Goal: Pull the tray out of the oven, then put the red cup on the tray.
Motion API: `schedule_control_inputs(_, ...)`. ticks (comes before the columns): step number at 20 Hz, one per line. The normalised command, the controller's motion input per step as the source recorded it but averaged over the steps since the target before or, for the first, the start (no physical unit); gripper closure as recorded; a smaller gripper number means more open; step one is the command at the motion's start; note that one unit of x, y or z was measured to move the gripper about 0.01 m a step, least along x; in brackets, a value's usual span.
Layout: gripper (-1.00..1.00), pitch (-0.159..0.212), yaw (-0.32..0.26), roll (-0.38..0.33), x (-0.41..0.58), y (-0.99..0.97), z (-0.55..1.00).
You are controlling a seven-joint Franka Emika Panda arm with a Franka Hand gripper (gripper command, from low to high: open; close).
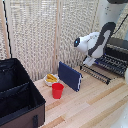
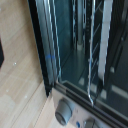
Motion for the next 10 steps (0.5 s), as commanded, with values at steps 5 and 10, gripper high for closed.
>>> schedule_control_inputs(5, -1.00, -0.010, 0.179, -0.079, -0.039, -0.60, 0.04)
schedule_control_inputs(10, -1.00, -0.006, 0.106, -0.024, -0.010, -0.60, 0.01)
